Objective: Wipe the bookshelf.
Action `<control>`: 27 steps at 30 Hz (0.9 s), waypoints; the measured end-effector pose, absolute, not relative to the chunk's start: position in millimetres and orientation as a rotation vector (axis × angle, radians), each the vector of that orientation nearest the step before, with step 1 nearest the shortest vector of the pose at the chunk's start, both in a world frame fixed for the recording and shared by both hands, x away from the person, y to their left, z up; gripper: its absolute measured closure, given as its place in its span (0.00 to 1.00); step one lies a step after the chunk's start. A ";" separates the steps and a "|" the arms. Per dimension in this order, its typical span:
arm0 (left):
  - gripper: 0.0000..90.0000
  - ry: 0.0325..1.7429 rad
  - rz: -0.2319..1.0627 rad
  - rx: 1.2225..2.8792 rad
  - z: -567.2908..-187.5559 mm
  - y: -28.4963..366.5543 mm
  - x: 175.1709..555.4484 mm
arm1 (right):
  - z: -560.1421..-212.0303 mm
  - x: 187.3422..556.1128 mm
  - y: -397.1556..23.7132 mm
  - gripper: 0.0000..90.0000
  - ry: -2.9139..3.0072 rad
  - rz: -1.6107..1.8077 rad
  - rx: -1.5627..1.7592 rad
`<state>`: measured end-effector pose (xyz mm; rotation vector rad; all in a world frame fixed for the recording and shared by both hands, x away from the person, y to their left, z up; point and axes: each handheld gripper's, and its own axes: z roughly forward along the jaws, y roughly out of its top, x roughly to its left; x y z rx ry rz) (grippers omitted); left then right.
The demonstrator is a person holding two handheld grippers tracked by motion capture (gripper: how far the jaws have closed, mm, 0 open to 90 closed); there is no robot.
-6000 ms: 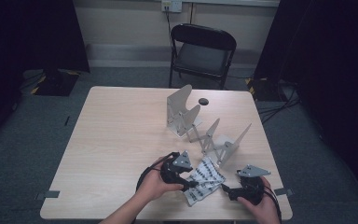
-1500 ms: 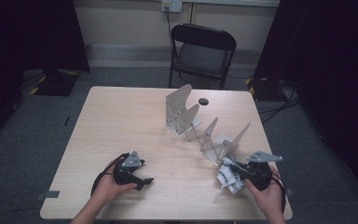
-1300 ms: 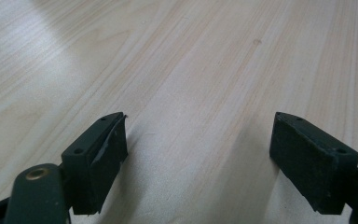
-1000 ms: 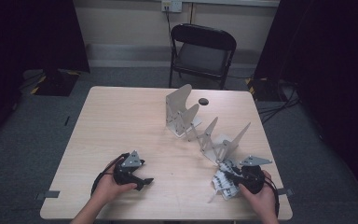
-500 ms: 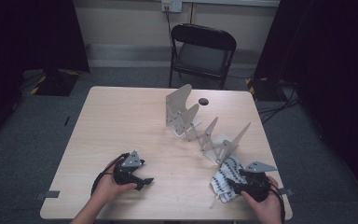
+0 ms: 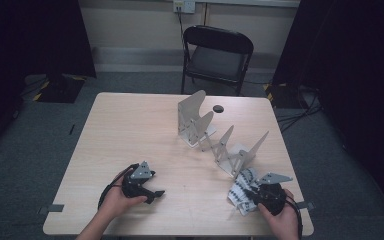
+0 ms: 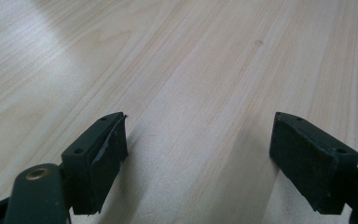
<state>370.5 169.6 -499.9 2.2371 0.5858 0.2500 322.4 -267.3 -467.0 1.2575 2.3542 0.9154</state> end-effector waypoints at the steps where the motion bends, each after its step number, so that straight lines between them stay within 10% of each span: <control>1: 0.21 0.586 0.250 2.237 -499.9 169.7 370.5 | -461.9 322.6 -270.6 0.86 2.338 0.930 1.252; 13: 0.21 0.586 0.250 2.237 -499.9 169.6 370.5 | -370.3 331.1 -286.4 0.86 2.185 1.085 1.136; 27: 0.21 0.590 0.249 2.233 -500.1 169.3 370.6 | -439.4 342.6 -276.7 0.86 2.289 1.019 1.205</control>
